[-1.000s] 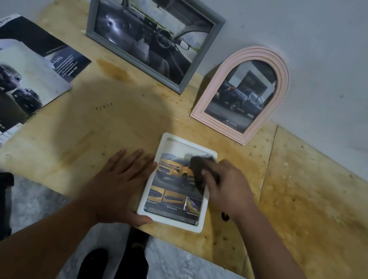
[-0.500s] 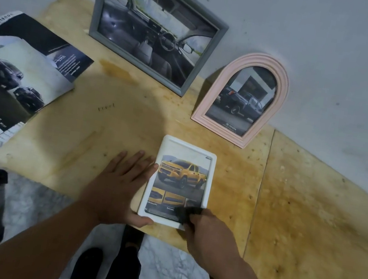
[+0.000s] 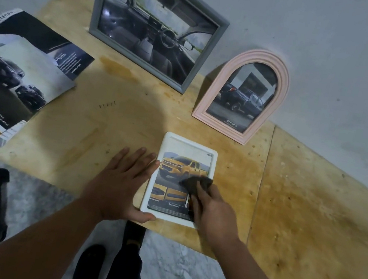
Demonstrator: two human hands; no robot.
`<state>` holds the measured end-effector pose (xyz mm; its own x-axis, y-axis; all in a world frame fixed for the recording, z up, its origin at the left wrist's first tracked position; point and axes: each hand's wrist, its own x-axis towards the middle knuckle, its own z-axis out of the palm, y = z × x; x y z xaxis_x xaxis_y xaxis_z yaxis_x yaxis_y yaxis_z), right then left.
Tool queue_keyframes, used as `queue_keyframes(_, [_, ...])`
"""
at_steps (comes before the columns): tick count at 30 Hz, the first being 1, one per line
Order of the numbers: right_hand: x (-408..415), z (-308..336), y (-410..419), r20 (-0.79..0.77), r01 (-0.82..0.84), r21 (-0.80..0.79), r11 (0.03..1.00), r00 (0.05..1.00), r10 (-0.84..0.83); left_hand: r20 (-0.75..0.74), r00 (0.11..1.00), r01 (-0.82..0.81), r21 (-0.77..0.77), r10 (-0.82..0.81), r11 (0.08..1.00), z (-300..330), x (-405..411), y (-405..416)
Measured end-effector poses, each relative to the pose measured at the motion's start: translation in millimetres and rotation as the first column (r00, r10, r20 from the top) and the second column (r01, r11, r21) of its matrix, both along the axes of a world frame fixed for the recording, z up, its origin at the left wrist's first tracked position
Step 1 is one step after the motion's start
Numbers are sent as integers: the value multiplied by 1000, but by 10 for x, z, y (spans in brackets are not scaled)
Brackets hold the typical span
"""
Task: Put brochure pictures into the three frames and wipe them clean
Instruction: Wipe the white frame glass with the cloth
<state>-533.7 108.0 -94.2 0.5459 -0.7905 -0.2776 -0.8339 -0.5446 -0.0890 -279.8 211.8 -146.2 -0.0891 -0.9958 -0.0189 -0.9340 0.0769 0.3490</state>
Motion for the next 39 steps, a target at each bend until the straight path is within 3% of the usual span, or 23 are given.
queue_keyframes(3, [-181,140,389,70,-21,205,979,997,6,0,1000,-4,2,4,1000,6,-6,-15])
queue_keyframes(7, [-21,469,76,67,160,562,811,969,-237,13,1000,-4,4,4,1000,20,-7,-1])
queue_keyframes(8, [49,508,-70,97,206,563,800,945,-311,20,1000,-2,13,2,1000,22,-9,1])
queue_keyframes(10, [183,477,-320,145,208,302,930,954,-261,42,999,-4,29,2,1000,24,-23,-4])
queue_keyframes(12, [263,361,-376,-11,123,29,992,992,-123,61,998,-7,34,5,999,27,-37,-12])
queue_keyframes(13, [269,309,-327,-117,83,-17,996,990,-84,65,998,-7,32,5,999,27,-42,-12])
queue_keyframes(16, [146,241,-22,-235,31,2,1000,971,-30,71,997,-7,33,5,999,20,-41,-1])
queue_keyframes(26, [177,198,501,56,111,227,968,990,-127,69,998,-9,30,7,1000,9,-33,-8])
queue_keyframes(31, [578,185,580,211,-61,346,936,977,-14,63,998,-11,-3,12,1000,-1,-48,-14])
queue_keyframes(33, [485,272,422,134,-106,295,949,989,69,63,998,-15,12,14,1000,9,-46,-14])
queue_keyframes(36, [141,390,94,-171,-43,241,970,981,86,62,998,-15,40,12,999,13,-35,-9])
queue_keyframes(39, [54,408,29,-222,-19,257,966,972,78,67,998,-18,67,13,998,14,-31,-15])
